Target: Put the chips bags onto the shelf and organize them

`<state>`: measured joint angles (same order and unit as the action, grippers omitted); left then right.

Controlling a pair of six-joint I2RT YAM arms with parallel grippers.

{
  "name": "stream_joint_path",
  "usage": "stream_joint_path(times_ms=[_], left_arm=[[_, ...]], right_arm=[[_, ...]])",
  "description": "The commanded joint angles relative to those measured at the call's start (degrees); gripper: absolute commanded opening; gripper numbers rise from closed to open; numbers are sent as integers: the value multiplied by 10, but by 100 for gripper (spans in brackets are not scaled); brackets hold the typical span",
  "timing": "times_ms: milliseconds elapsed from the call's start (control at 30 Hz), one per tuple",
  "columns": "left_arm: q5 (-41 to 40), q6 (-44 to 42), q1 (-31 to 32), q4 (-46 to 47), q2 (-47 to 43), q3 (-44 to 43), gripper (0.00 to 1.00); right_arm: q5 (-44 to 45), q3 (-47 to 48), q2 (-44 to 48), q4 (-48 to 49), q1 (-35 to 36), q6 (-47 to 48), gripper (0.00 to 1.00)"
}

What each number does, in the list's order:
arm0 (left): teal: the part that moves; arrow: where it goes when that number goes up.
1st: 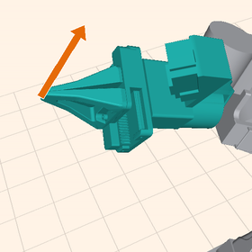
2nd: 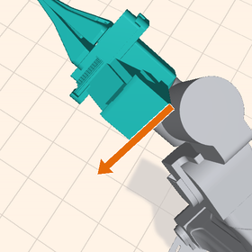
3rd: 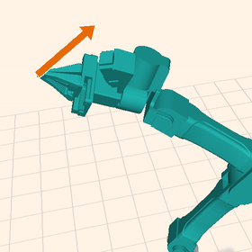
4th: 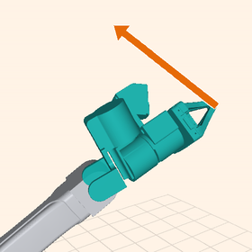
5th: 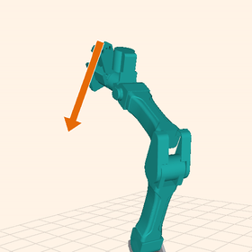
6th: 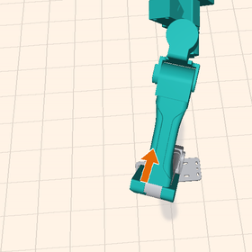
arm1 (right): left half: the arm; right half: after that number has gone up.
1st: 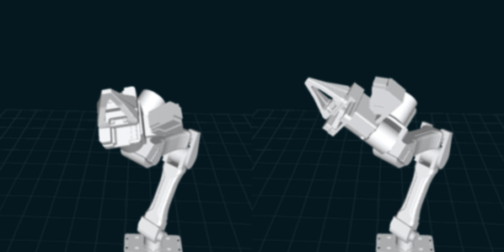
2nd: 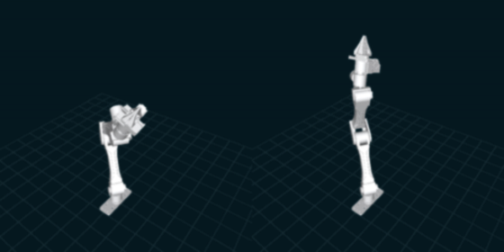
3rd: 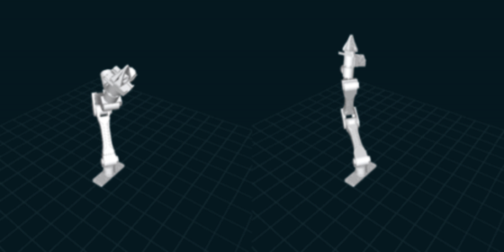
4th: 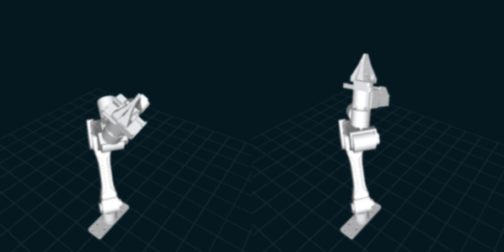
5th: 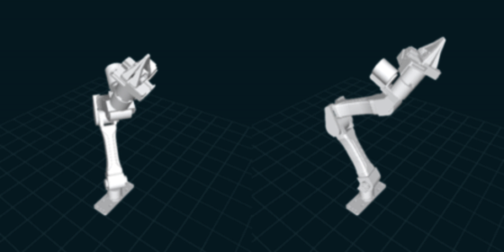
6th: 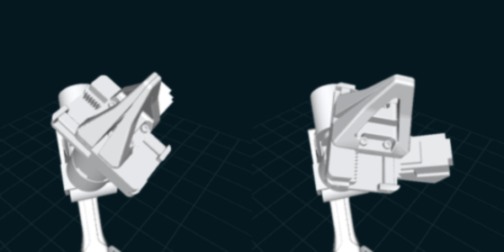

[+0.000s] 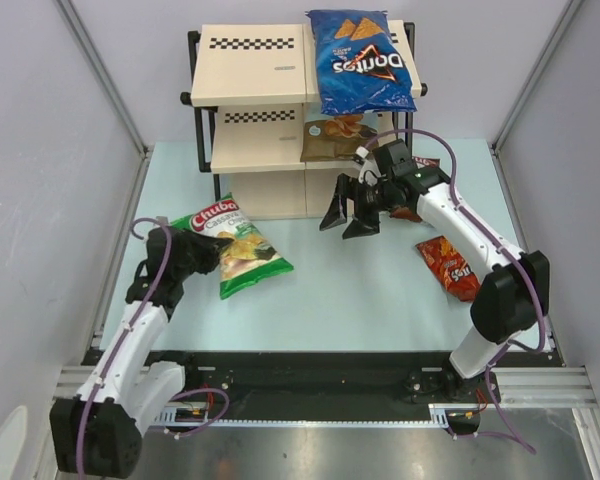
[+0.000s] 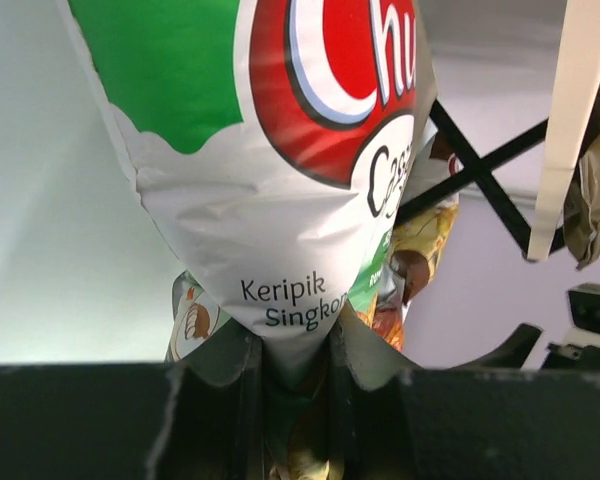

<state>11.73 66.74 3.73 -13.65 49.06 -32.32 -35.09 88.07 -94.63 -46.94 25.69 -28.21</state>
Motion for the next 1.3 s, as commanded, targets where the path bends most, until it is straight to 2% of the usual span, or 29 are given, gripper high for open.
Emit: stream_joint_path(times_ms=[0,233,367,433,533,667,1033,1267], left_arm=[[-156,109,69,68,35,-64,0],[-195,209,122,114,144,-143,0],[-174,332,131,152,170,-108,0],[-159,360,137,158,176,-99,0],[-150,372,143,115,170,-111,0],[-149,397,147,124,157,-98,0],[-149,444,163,135,141,-81,0],[-132,465,200,134,148,-76,0]], right_arm=[[-97,12,-13,20,-28,-58,81],[-61,1,-15,82,-9,-90,84],[-38,-5,-34,166,2,-154,87],[-41,-4,-47,205,6,-177,86],[-16,-5,-61,243,23,-194,87],[-9,-8,-82,289,44,-207,87],[9,-9,-100,302,63,-213,85],[38,-16,-88,330,73,-236,83]])
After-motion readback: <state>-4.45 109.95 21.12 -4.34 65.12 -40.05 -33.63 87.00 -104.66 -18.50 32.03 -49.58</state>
